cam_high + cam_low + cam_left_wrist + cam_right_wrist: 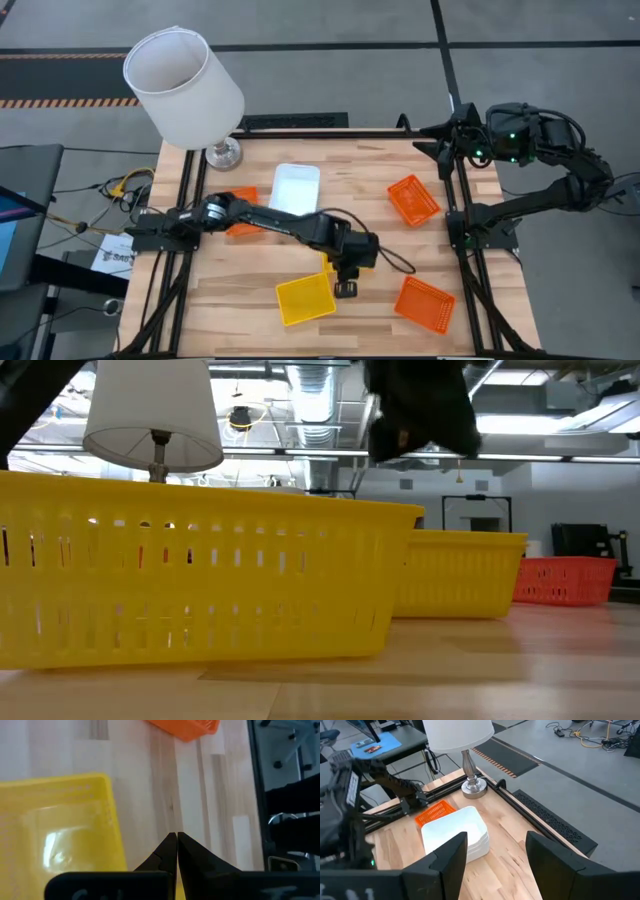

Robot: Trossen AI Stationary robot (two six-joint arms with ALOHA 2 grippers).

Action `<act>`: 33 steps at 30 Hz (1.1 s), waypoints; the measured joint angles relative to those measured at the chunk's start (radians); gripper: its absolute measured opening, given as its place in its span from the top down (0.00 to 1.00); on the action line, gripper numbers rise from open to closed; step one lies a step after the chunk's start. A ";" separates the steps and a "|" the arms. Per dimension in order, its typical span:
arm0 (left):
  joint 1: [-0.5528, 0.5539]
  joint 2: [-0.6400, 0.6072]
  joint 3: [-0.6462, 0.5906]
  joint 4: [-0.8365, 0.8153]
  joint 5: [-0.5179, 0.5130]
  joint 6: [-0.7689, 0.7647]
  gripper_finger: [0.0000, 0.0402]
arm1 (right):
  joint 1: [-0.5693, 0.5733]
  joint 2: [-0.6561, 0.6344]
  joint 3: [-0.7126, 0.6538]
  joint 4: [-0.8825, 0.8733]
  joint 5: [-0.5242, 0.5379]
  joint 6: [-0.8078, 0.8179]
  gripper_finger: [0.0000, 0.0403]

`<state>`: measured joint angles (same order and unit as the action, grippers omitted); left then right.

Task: Stack baskets by color
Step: Adjust the stacked yellow bins, then stack the bottom yellow bin on top of the top yellow bin

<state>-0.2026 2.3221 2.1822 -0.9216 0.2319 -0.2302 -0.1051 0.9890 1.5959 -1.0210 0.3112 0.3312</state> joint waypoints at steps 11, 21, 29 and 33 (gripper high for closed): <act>0.042 0.137 0.000 0.054 0.063 -0.018 1.00 | 0.000 0.000 0.000 0.004 0.001 -0.002 0.44; 0.185 0.129 0.023 0.121 -0.273 -0.296 1.00 | 0.000 0.000 0.000 0.004 0.002 0.001 0.44; 0.229 0.106 0.048 0.119 -0.060 -0.410 1.00 | 0.000 0.000 0.000 0.004 0.002 0.001 0.44; 0.195 0.019 0.154 -0.044 -0.102 -0.321 1.00 | 0.000 -0.002 0.000 -0.001 0.002 0.001 0.44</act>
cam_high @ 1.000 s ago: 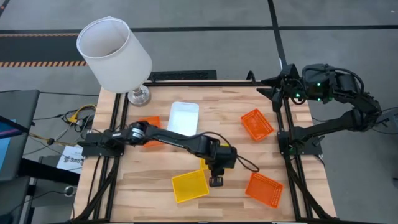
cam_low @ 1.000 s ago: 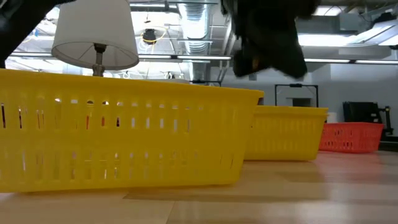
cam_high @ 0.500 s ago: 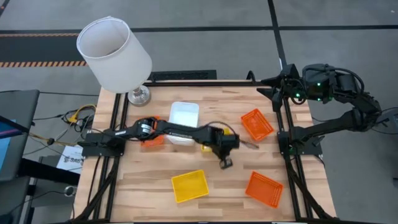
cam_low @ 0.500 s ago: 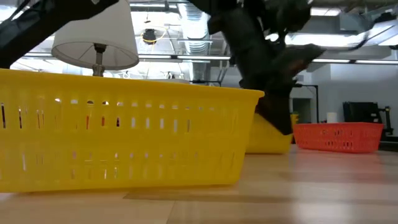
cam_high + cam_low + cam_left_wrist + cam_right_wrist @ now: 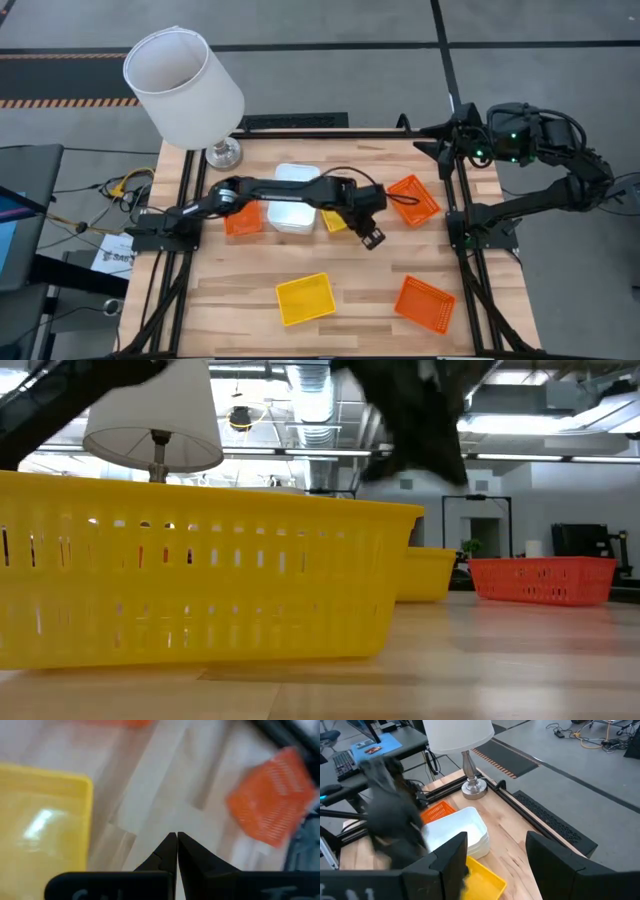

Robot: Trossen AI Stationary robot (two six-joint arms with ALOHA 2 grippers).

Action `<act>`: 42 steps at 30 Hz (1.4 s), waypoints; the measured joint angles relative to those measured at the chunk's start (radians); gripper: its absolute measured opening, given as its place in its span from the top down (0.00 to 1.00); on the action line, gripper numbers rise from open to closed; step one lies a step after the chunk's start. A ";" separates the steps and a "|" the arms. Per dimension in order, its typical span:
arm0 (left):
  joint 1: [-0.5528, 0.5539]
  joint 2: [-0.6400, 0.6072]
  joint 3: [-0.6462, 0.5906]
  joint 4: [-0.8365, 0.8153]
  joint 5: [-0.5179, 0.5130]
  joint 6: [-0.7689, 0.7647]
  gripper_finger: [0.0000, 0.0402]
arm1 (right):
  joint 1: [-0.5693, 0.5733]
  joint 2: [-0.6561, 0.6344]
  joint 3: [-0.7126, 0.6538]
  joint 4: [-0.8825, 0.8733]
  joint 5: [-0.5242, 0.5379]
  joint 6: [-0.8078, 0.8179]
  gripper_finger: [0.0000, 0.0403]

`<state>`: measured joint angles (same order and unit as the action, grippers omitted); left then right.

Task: Stack baskets by color
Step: Stack the bottom yellow bin on top of the top yellow bin

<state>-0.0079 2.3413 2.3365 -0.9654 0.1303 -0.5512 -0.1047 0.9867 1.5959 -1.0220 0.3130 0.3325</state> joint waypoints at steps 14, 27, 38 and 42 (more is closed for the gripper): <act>-0.340 -0.414 -0.197 -0.564 -0.371 -0.092 0.88 | 0.000 0.002 0.000 -0.022 0.000 0.011 0.44; -0.505 -0.447 -0.804 -0.005 -0.321 -0.226 0.61 | 0.000 0.002 0.000 -0.022 -0.001 0.019 0.44; -0.425 -0.447 -1.102 0.372 -0.166 -0.175 0.66 | 0.000 0.002 0.000 -0.022 -0.001 0.034 0.44; -0.392 -0.443 -1.109 0.378 -0.078 -0.243 0.80 | 0.000 0.002 0.000 -0.021 -0.002 0.037 0.44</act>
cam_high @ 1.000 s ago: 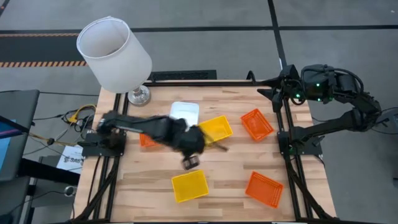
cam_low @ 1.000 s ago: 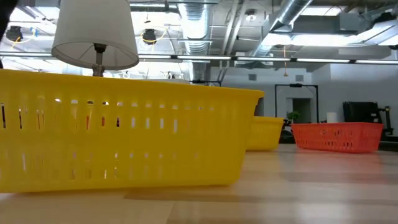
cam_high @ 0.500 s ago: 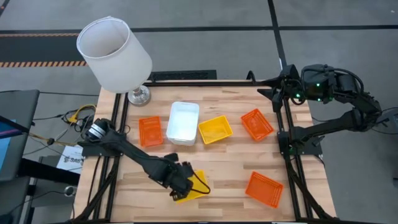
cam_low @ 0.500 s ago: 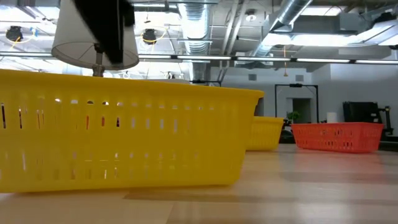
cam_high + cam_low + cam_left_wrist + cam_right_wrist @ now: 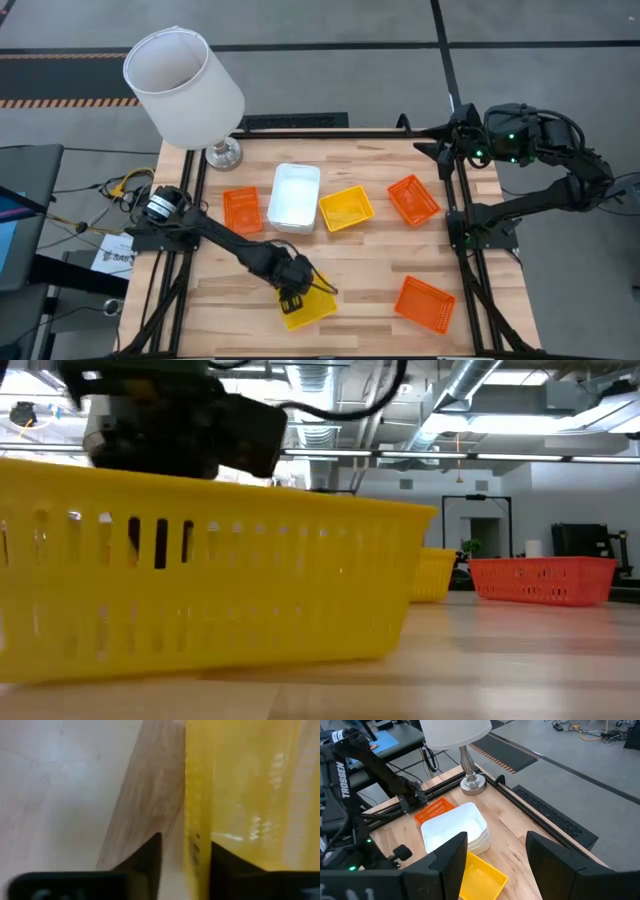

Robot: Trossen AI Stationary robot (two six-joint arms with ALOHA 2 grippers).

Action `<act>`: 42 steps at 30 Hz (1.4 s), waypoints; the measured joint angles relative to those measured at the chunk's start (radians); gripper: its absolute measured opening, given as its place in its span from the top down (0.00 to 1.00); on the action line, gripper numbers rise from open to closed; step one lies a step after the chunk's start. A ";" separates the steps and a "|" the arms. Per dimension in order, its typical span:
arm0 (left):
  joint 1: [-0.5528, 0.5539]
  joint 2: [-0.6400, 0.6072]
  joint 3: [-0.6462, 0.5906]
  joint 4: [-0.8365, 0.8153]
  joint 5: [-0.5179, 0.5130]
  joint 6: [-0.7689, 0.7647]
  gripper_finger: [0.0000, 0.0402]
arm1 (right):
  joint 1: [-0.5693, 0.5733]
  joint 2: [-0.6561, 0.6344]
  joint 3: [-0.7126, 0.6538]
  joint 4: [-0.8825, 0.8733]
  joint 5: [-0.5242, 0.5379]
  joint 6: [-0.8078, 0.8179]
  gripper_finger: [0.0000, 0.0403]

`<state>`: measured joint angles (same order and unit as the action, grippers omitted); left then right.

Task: Stack baskets by color
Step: Stack the bottom yellow bin on top of the top yellow bin

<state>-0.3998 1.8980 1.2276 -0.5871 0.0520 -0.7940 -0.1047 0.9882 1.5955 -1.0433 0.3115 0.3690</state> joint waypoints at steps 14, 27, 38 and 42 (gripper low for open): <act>0.177 -0.008 0.397 -0.208 -0.009 0.156 1.00 | 0.000 0.000 0.000 0.000 0.000 -0.001 0.44; 0.459 -0.002 0.603 -0.261 -0.315 0.269 1.00 | 0.000 0.000 0.000 0.000 0.000 -0.001 0.44; 0.534 0.126 0.602 -0.298 -0.291 0.456 1.00 | 0.000 0.000 0.000 0.001 0.001 -0.001 0.44; 0.544 0.161 0.601 -0.321 -0.266 0.489 1.00 | 0.000 0.000 0.000 0.001 0.002 0.002 0.44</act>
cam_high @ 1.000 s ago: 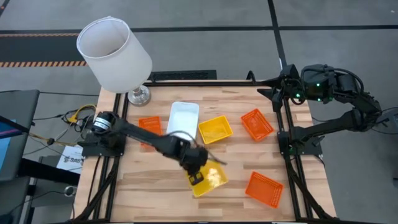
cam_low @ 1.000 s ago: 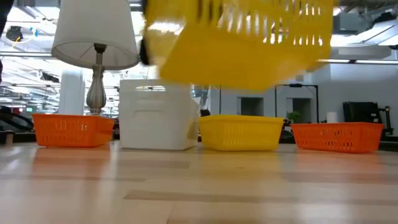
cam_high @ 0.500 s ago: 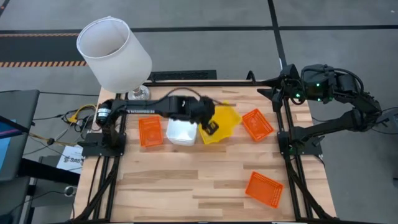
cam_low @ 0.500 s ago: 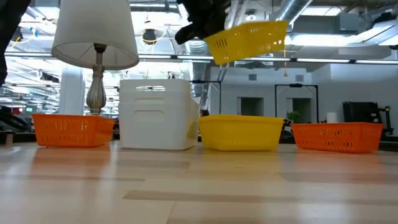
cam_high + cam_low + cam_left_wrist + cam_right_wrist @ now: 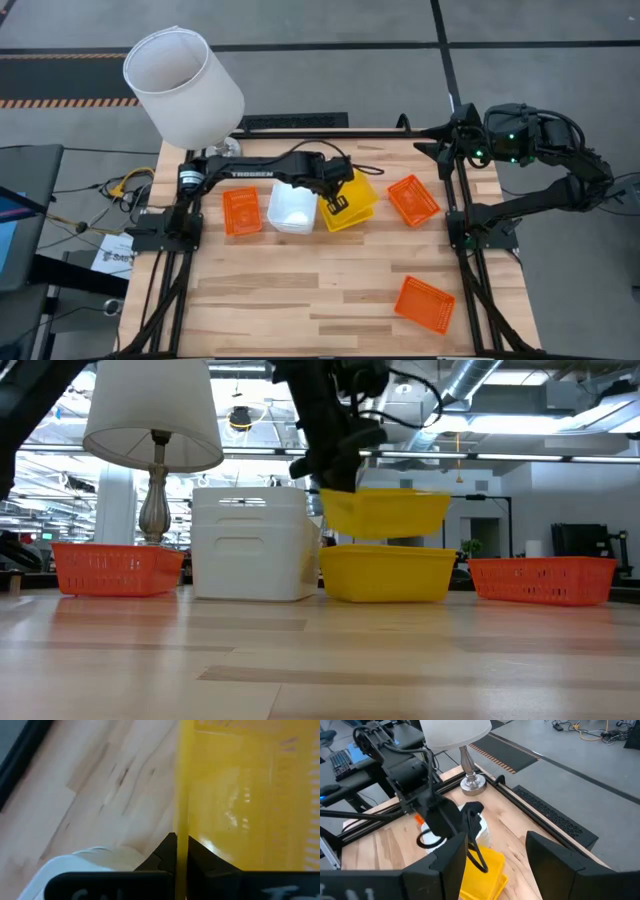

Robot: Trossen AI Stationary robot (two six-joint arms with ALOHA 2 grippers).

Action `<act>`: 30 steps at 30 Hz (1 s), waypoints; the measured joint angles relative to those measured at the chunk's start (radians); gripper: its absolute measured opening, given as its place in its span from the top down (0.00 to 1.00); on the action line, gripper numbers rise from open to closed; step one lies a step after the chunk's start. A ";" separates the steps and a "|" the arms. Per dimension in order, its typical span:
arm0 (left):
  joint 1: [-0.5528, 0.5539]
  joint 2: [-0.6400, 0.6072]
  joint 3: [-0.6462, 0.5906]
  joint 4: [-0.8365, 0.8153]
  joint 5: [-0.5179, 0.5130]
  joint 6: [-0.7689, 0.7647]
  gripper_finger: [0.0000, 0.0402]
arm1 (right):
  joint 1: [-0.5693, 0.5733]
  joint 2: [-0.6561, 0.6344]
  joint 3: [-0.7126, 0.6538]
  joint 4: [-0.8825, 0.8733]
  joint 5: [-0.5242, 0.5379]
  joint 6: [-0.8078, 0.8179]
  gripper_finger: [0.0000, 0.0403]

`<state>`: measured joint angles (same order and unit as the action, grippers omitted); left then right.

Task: Stack baskets by color
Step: Stack the bottom yellow bin on top of the top yellow bin

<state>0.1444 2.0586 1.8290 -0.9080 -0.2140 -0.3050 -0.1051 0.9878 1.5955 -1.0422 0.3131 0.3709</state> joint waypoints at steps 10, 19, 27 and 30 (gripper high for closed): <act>0.009 0.024 0.001 -0.022 0.045 0.068 1.00 | -0.001 0.000 0.000 0.003 0.003 0.014 0.44; 0.013 0.024 0.000 0.008 0.083 0.103 1.00 | -0.001 0.000 0.000 0.003 0.003 0.014 0.44; 0.013 0.024 0.000 0.007 0.130 0.111 1.00 | -0.001 0.000 0.000 0.003 0.003 0.015 0.44; 0.013 0.024 0.000 0.007 0.130 0.114 1.00 | -0.001 0.000 0.000 0.003 0.003 0.015 0.44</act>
<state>0.1570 2.0830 1.8294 -0.9012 -0.0837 -0.1912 -0.1062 0.9878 1.5955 -1.0389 0.3161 0.3855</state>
